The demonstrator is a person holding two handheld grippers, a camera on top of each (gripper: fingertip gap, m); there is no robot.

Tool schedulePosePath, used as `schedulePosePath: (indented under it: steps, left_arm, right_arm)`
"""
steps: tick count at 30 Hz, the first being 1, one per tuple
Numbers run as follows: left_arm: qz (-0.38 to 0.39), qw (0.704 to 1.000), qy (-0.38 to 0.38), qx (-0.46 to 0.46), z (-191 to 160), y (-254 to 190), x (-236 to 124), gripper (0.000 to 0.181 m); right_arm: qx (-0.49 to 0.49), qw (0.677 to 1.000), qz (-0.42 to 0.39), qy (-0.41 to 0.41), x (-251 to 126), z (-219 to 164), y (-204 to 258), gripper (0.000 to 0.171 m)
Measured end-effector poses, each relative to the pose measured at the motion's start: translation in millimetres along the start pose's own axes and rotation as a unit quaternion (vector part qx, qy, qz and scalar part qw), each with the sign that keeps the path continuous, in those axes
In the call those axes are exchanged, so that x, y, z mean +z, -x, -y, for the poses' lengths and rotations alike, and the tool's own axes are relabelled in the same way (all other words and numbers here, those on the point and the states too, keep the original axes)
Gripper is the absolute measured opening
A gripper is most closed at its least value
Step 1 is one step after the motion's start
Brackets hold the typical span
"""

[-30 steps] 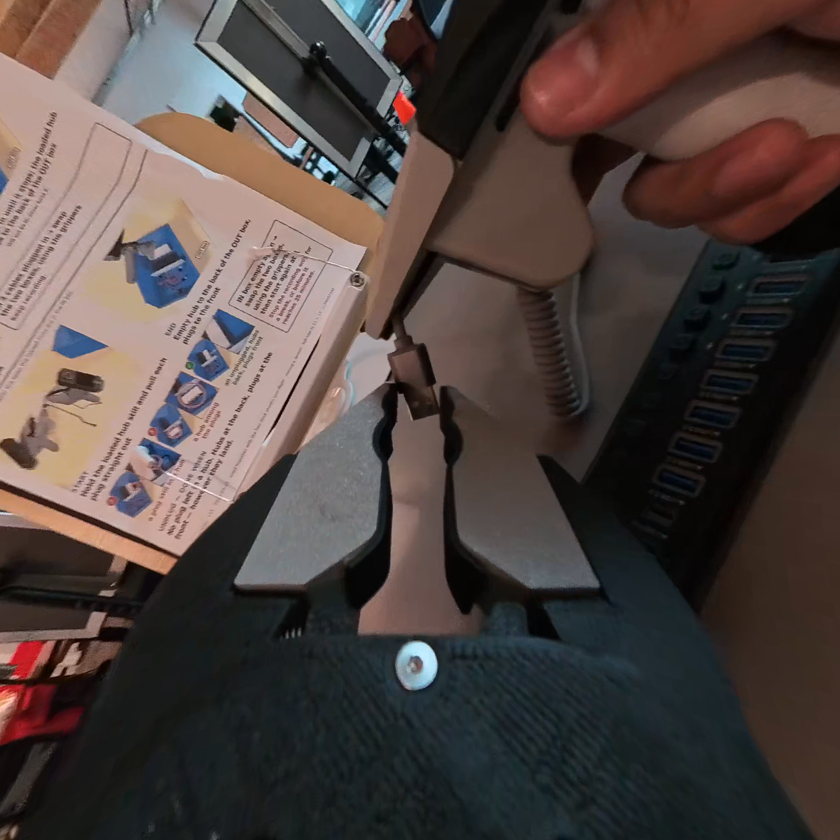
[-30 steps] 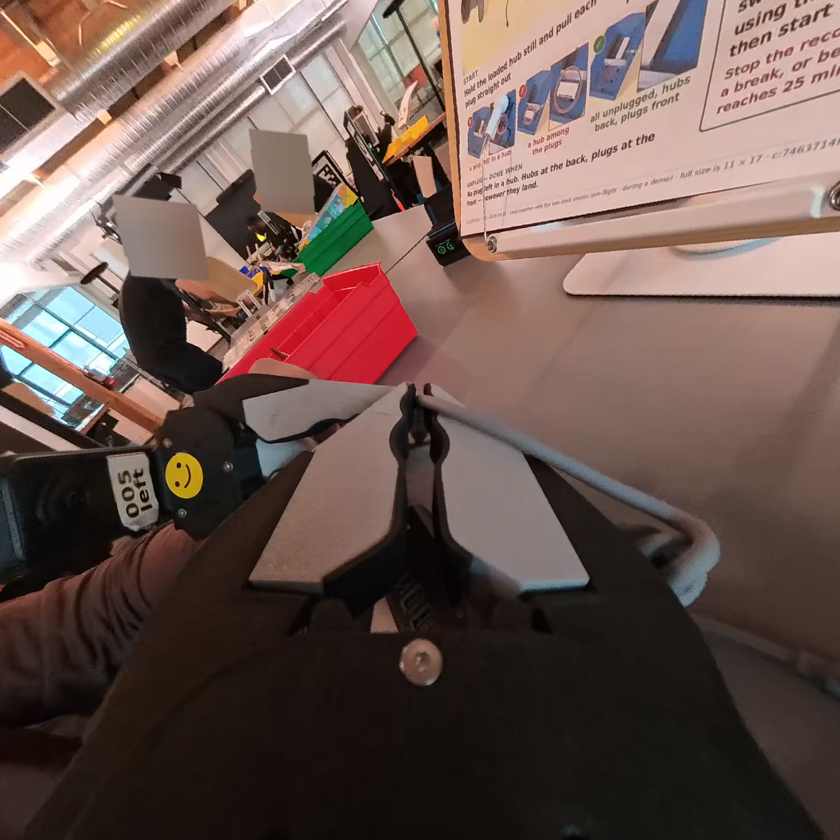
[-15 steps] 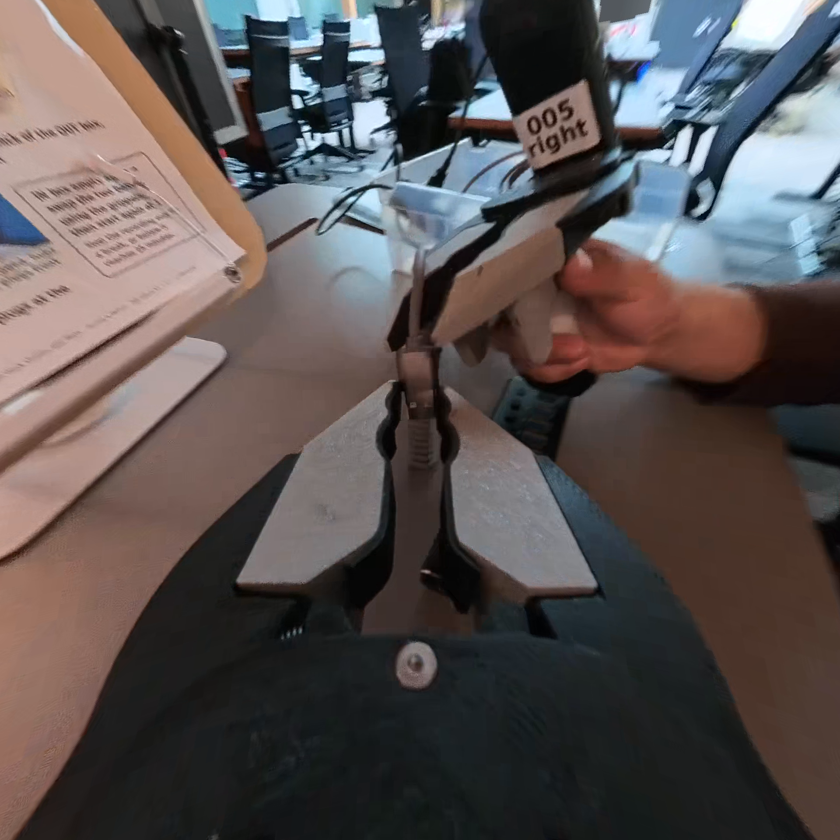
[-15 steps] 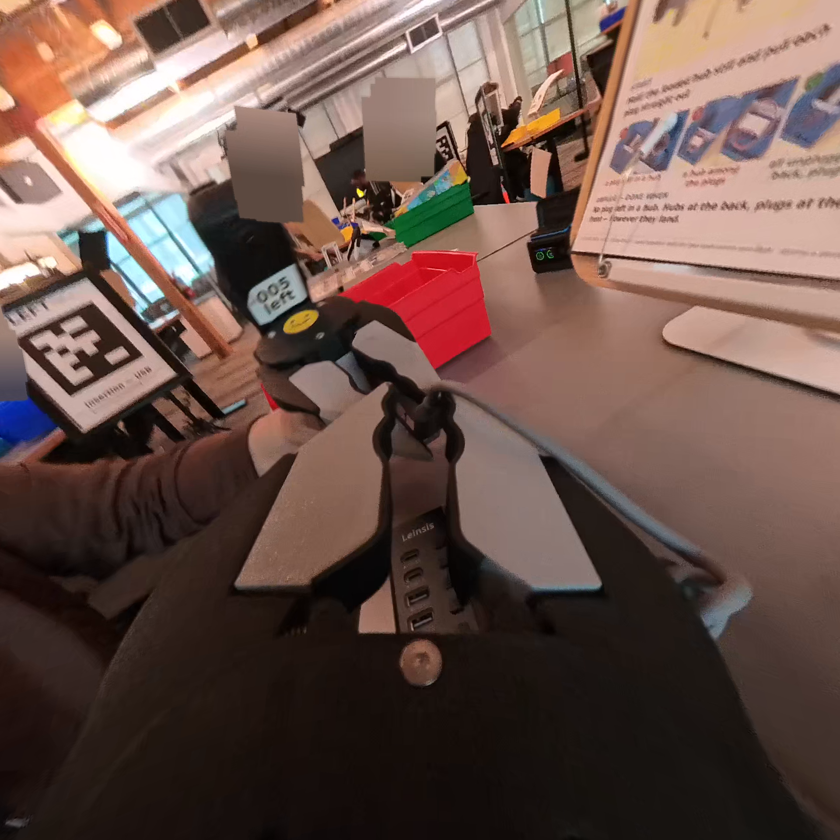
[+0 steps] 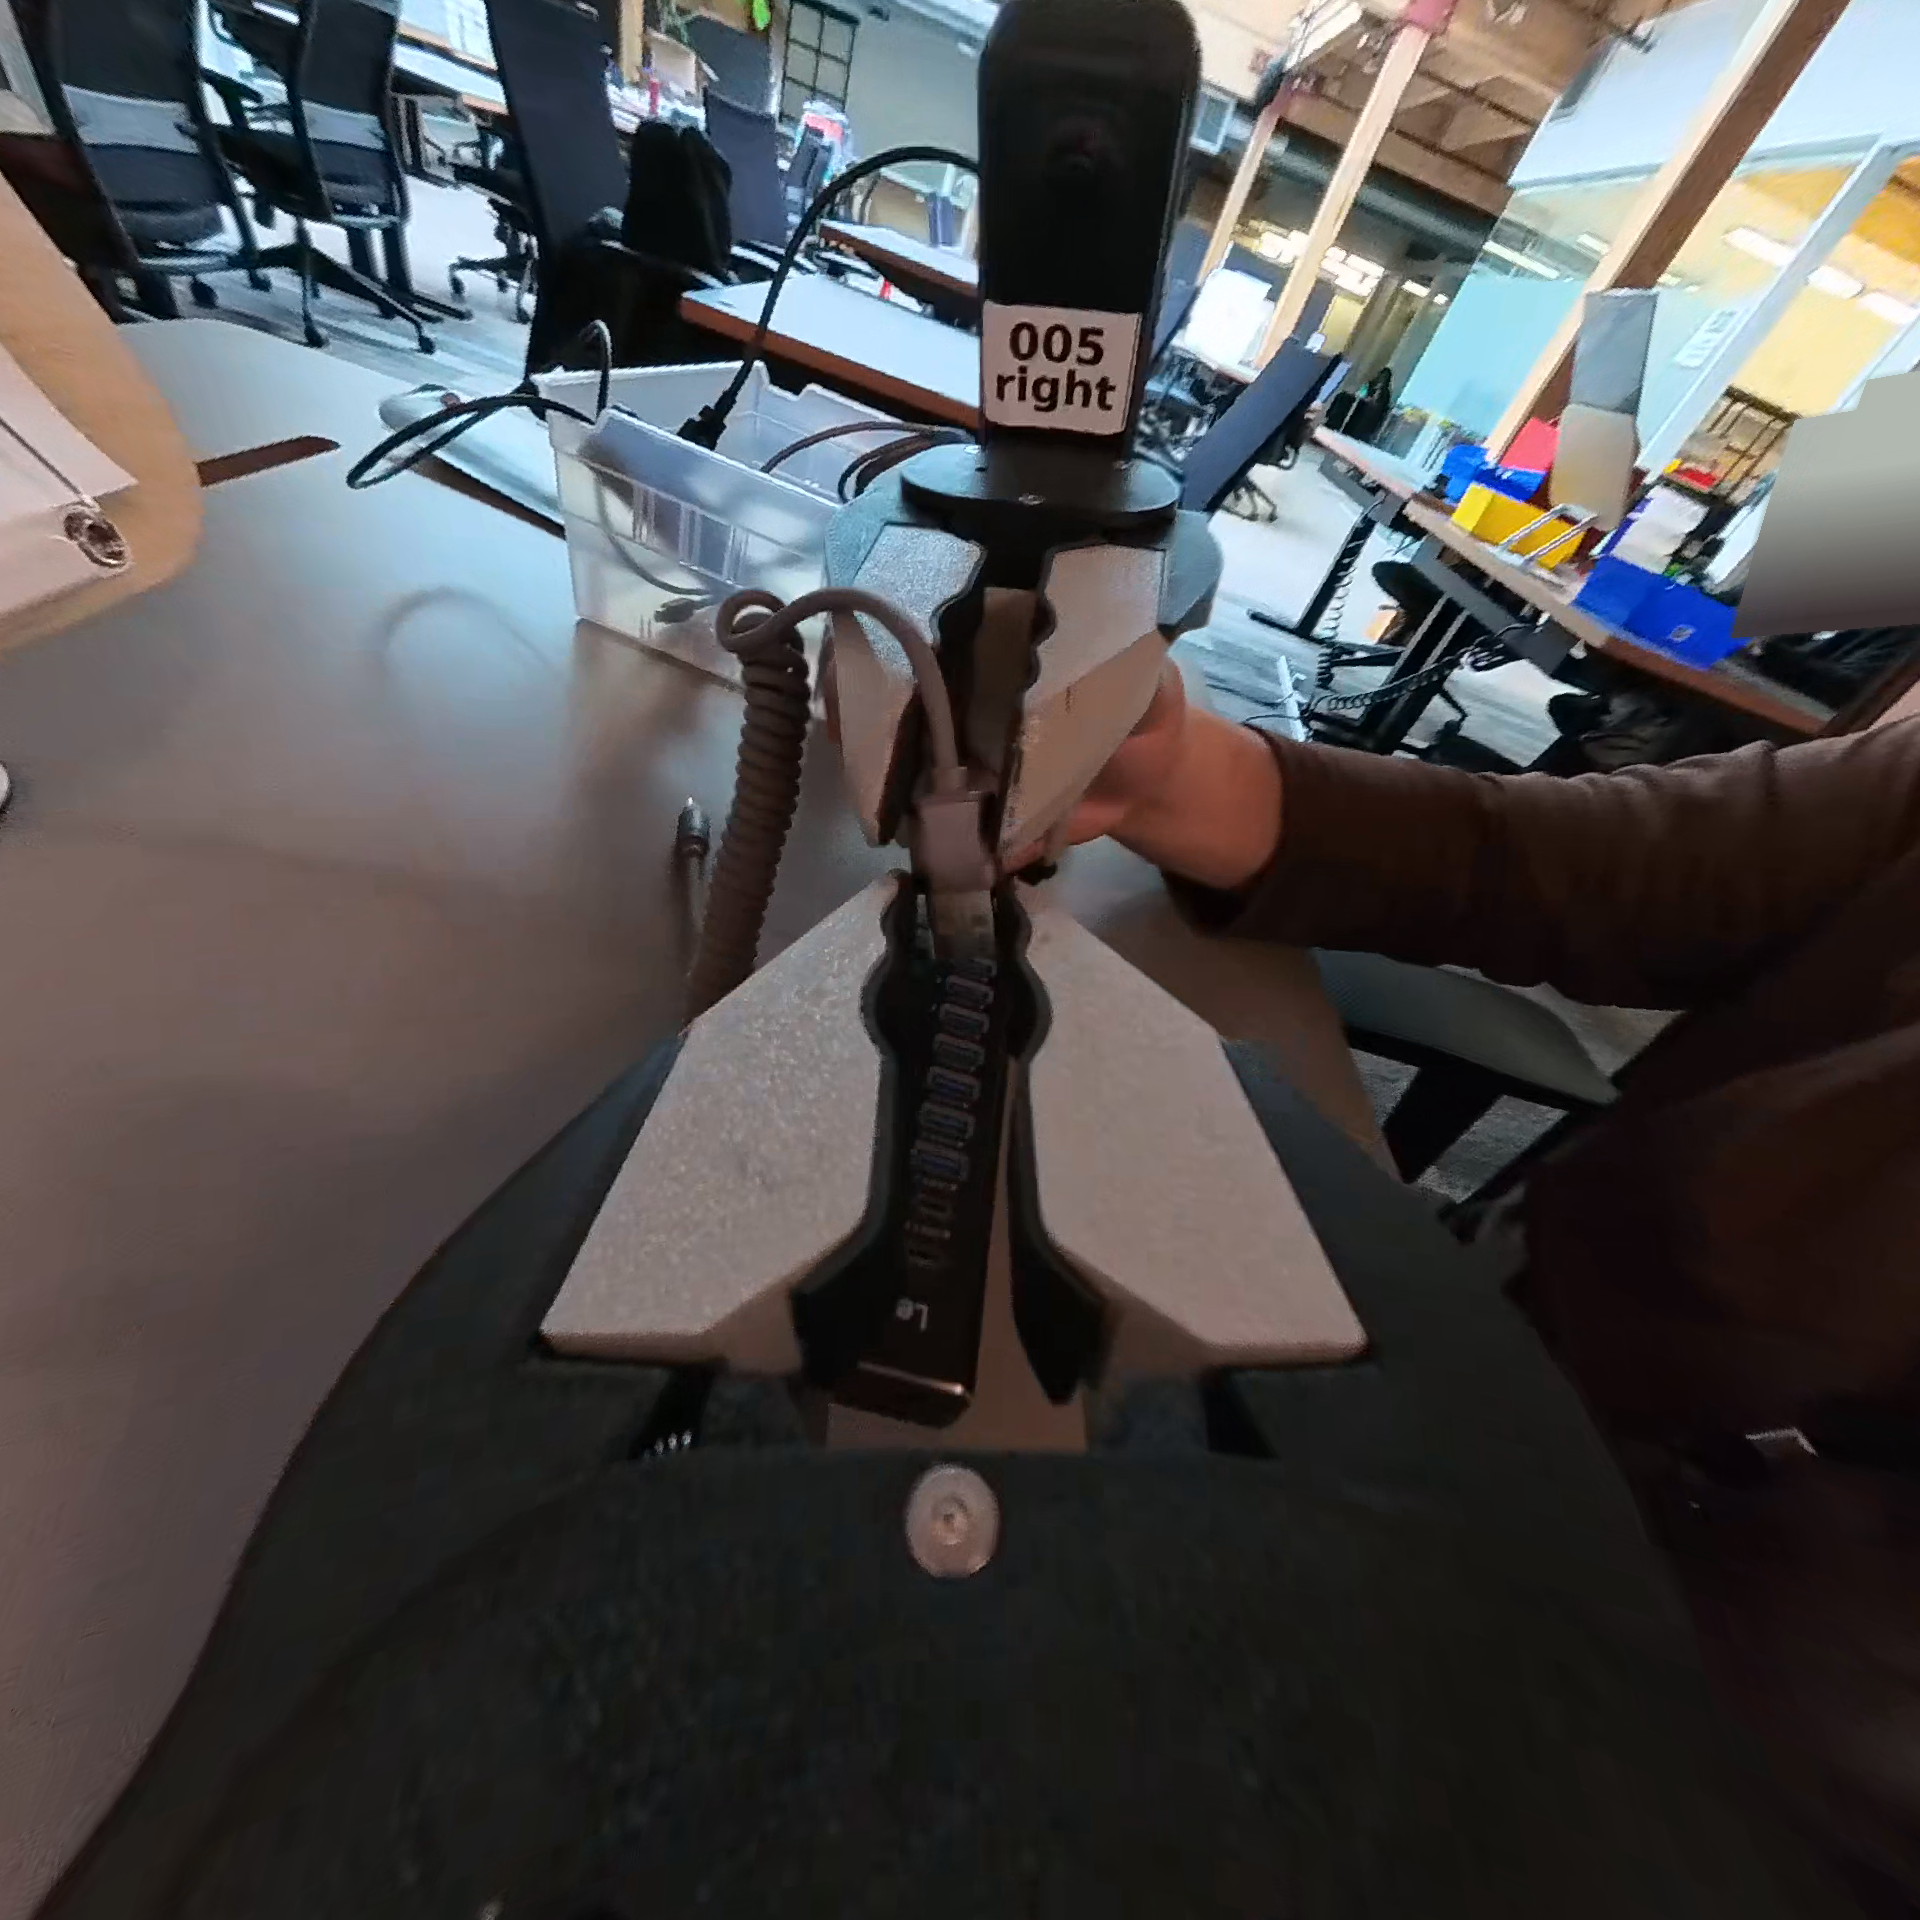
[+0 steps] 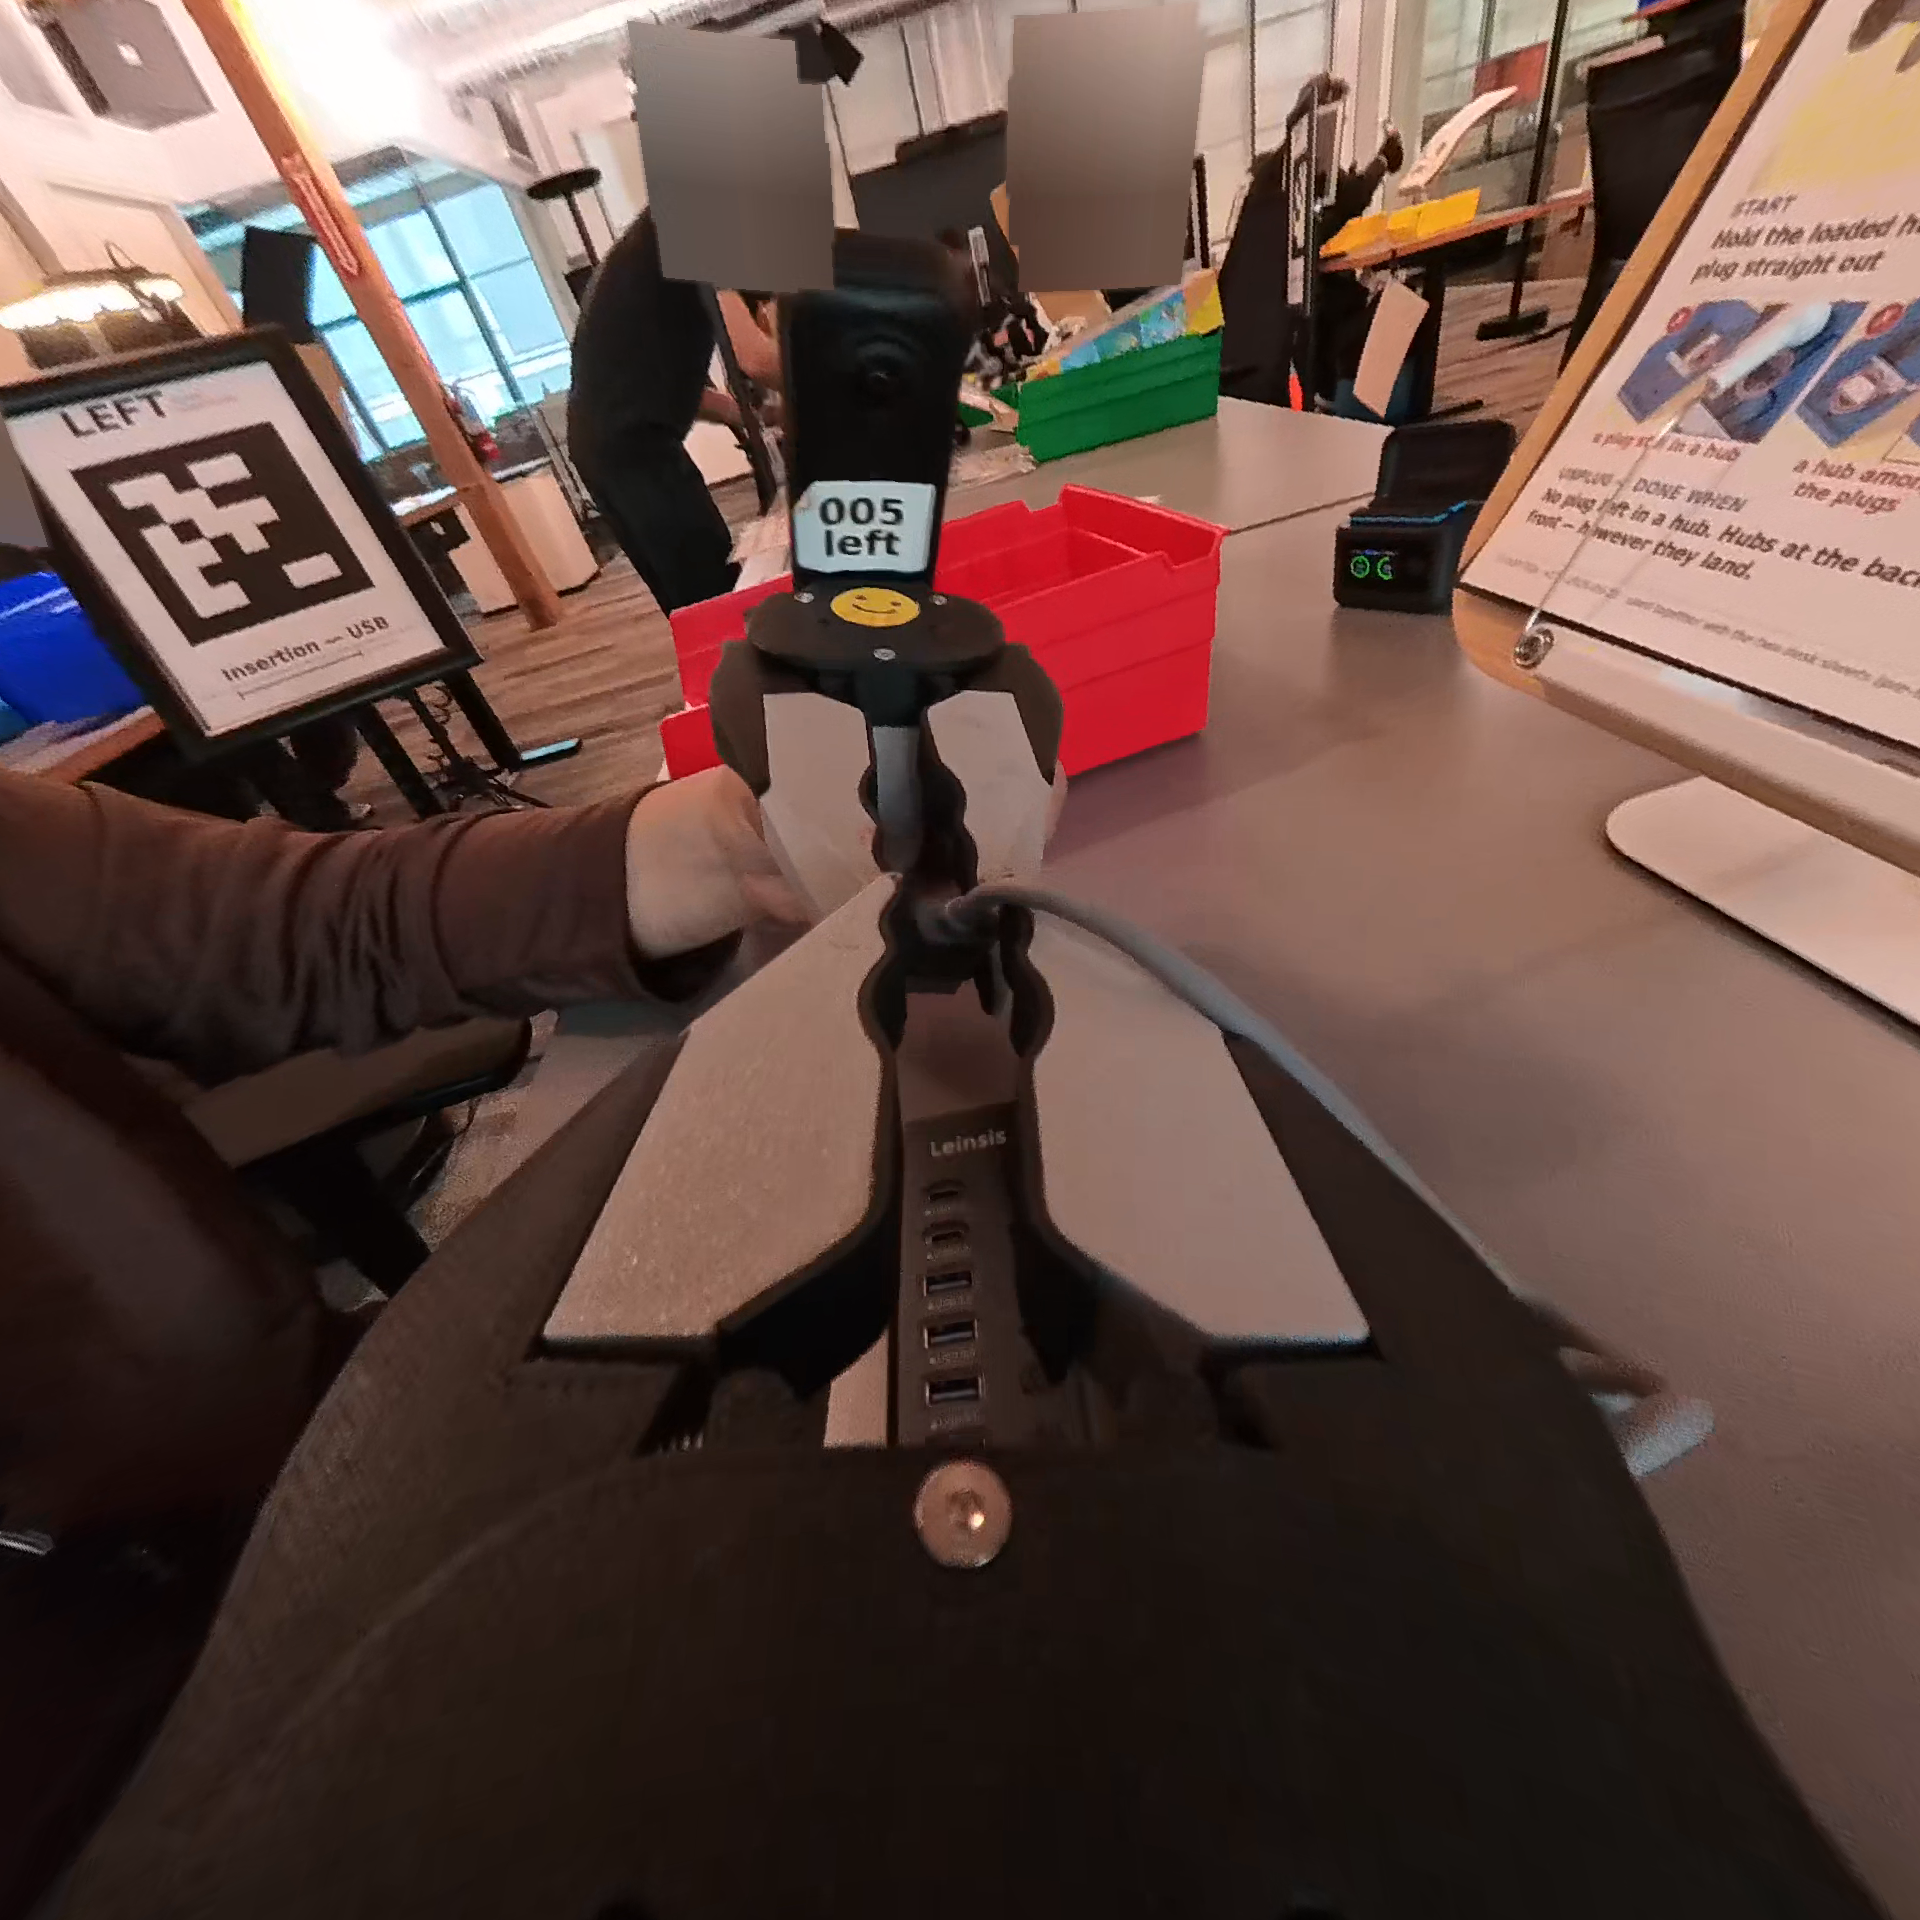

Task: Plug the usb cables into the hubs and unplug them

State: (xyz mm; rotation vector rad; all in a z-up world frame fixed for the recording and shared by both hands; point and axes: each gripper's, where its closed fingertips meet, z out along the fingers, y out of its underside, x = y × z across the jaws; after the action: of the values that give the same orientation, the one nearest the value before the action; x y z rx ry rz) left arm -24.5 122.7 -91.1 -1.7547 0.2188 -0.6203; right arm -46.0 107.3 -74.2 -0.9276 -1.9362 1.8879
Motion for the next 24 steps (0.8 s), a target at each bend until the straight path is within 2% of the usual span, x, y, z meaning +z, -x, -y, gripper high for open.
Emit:
schedulePosePath:
  steps: [5,6,8,9,11,14,18,19,20,21,24]
  left_arm:
    - [0.037,0.999,0.03,0.003,-8,11,0,0.013]
    - [0.048,0.998,0.049,0.005,-13,14,-1,0.018]
    - [0.067,0.992,0.104,-0.001,-28,20,-4,0.056]
    - [0.072,0.988,0.134,-0.006,-37,21,-6,0.069]
    - [0.082,0.977,0.196,0.004,-58,23,-10,0.079]
    - [0.111,0.954,0.274,0.045,-84,29,-15,0.081]
    - [0.077,0.938,0.333,0.062,-111,17,-14,0.082]
    - [0.08,0.932,0.347,0.068,-118,19,-13,0.08]
    - [0.097,0.933,0.335,0.087,-116,24,-9,0.066]
    - [0.105,0.931,0.334,0.106,-116,27,-8,0.061]
    - [0.106,0.925,0.349,0.102,-116,28,-9,0.061]
  right_arm:
    - [-0.007,0.999,-0.036,0.037,-1,-8,-12,0.012]
    - [-0.013,0.998,-0.048,0.044,-2,-10,-15,0.012]
    - [-0.022,0.996,-0.07,0.057,-5,-12,-22,0.012]
    - [-0.027,0.994,-0.08,0.063,-7,-13,-25,0.012]
    - [-0.035,0.992,-0.098,0.068,-11,-13,-30,0.012]
    - [-0.035,0.991,-0.106,0.071,-14,-13,-33,0.012]
    - [-0.048,0.986,-0.124,0.097,-17,-21,-39,0.013]
    - [-0.053,0.984,-0.134,0.106,-18,-23,-43,0.012]
    - [-0.056,0.981,-0.143,0.115,-20,-26,-46,0.013]
    - [-0.058,0.979,-0.153,0.122,-21,-29,-50,0.013]
    - [-0.067,0.968,-0.189,0.149,-23,-38,-63,0.013]
